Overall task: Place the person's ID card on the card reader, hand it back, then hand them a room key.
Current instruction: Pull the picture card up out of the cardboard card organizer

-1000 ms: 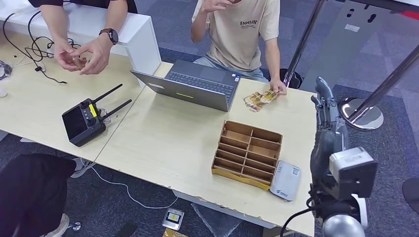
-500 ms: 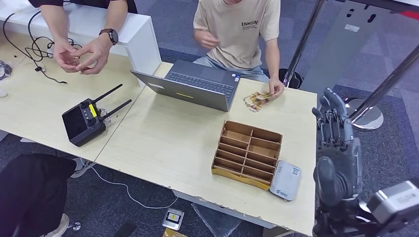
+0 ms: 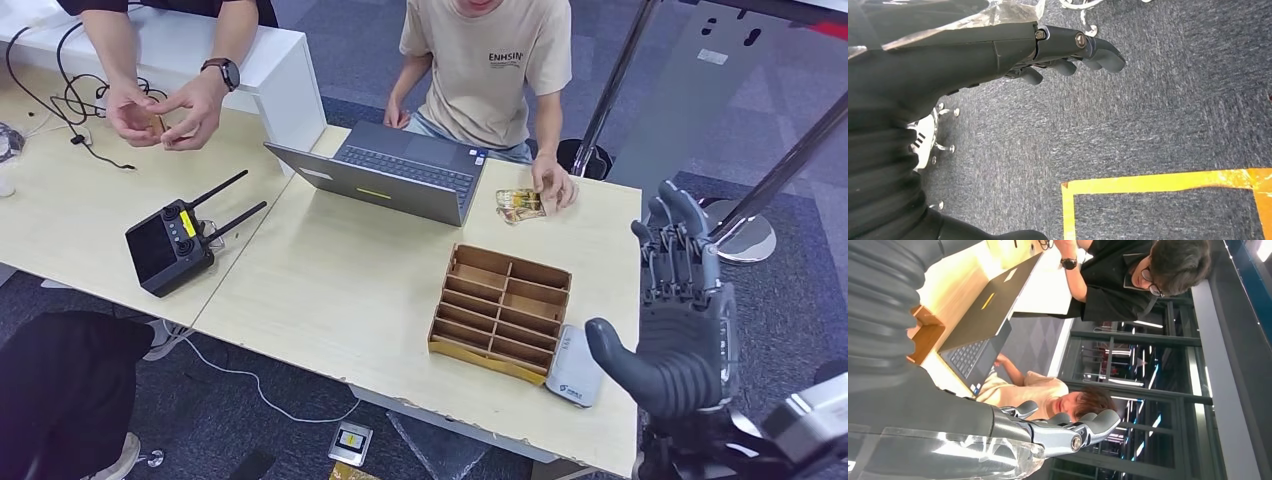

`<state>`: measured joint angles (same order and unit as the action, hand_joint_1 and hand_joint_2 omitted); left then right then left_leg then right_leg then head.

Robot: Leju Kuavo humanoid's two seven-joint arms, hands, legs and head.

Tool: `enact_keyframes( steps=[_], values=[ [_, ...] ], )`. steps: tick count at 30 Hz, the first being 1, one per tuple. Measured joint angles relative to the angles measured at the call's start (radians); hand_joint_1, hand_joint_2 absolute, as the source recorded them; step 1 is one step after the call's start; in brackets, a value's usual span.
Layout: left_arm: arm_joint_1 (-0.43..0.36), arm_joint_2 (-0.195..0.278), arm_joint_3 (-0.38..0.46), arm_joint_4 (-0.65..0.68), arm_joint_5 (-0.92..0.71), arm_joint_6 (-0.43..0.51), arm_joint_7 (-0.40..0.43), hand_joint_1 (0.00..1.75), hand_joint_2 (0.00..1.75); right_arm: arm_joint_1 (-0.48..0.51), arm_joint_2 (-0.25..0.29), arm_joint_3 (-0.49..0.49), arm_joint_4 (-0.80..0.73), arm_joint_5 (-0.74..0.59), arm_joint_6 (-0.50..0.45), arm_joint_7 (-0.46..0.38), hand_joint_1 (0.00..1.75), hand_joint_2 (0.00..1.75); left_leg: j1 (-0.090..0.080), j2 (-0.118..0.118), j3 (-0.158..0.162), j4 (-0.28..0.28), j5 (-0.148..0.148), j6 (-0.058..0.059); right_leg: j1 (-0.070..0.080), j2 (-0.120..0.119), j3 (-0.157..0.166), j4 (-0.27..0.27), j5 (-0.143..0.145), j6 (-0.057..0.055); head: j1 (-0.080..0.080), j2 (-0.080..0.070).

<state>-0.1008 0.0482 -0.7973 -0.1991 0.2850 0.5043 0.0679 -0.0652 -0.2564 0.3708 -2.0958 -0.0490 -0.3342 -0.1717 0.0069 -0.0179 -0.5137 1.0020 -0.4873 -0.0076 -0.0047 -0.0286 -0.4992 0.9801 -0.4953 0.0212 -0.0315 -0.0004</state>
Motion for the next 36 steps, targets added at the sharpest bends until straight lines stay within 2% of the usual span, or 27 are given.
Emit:
enact_keyframes(
  steps=[19, 27, 36],
  values=[
    [-0.002, 0.016, -0.001, 0.0, -0.011, -0.005, 0.014, 0.0, 1.75, 0.023, 0.005, 0.004, 0.022, 0.005, -0.029, -0.033, 0.0, 1.75, 0.0, 0.0, 0.0, 0.0, 0.0, 0.0, 0.0, 0.0, 0.0, 0.0, 0.0, 0.0, 0.0, 0.0],
    [-0.003, 0.019, -0.004, 0.0, -0.042, -0.02, 0.026, 0.0, 1.75, 0.054, 0.004, 0.008, 0.022, 0.027, -0.06, -0.014, 0.0, 1.75, 0.0, 0.0, 0.0, 0.0, 0.0, 0.0, 0.0, 0.0, 0.0, 0.0, 0.0, 0.0, 0.0, 0.0],
    [-0.003, 0.014, -0.012, 0.0, -0.067, -0.01, -0.005, 0.0, 1.75, 0.083, -0.006, 0.01, 0.02, 0.034, -0.076, 0.014, 0.0, 1.75, 0.0, 0.0, 0.0, 0.0, 0.0, 0.0, 0.0, 0.0, 0.0, 0.0, 0.0, 0.0, 0.0, 0.0]
  ],
)
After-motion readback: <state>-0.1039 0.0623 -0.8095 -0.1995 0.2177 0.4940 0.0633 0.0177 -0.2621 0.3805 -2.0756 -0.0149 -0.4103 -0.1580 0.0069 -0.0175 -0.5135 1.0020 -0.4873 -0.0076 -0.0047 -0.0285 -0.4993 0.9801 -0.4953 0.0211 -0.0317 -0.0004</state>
